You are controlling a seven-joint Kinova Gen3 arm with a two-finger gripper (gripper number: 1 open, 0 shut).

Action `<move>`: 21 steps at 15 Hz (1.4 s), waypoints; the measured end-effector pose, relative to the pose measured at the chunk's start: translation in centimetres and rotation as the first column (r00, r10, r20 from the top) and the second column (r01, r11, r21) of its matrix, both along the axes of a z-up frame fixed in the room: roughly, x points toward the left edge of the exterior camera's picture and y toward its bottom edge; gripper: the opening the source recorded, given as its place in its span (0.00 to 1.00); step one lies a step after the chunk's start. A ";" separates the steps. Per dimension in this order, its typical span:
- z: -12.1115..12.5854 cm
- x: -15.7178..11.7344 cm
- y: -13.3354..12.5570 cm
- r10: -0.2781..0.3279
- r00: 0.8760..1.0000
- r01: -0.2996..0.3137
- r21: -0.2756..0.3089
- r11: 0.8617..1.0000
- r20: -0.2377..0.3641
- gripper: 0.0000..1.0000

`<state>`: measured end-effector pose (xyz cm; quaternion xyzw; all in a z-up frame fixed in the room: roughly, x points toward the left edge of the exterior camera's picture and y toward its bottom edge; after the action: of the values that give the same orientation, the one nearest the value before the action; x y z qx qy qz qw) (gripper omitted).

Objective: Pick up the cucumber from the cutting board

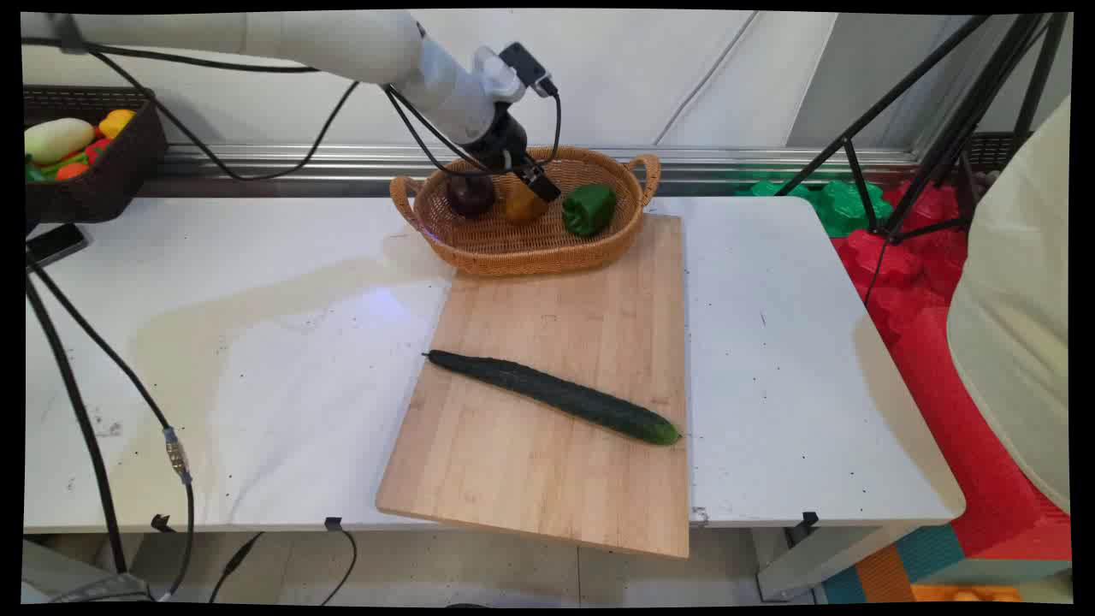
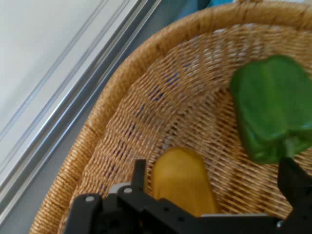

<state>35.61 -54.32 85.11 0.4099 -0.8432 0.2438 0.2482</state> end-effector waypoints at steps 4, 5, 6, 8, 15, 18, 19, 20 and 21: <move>3.2 -0.2 3.9 -0.095 0.995 0.095 -0.032 0.995 0.014 1.00; 3.6 -0.2 4.6 -0.112 0.994 0.113 -0.033 0.993 0.016 1.00; 4.2 -0.1 5.7 -0.141 0.990 0.141 -0.033 0.989 0.018 1.00; 5.1 -0.1 7.6 -0.191 0.981 0.191 -0.030 0.981 0.022 1.00; 6.8 0.9 14.7 -0.395 0.917 0.395 0.020 0.919 0.055 1.00; 6.9 1.2 17.5 -0.489 0.869 0.486 0.053 0.872 0.076 1.00; 6.9 1.2 18.1 -0.512 0.855 0.508 0.062 0.859 0.081 1.00; 6.9 1.2 18.8 -0.536 0.840 0.531 0.072 0.844 0.085 1.00; 6.8 1.1 19.5 -0.559 0.824 0.553 0.082 0.829 0.089 1.00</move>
<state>36.69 -34.78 91.91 0.1390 -0.9444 0.1606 0.2512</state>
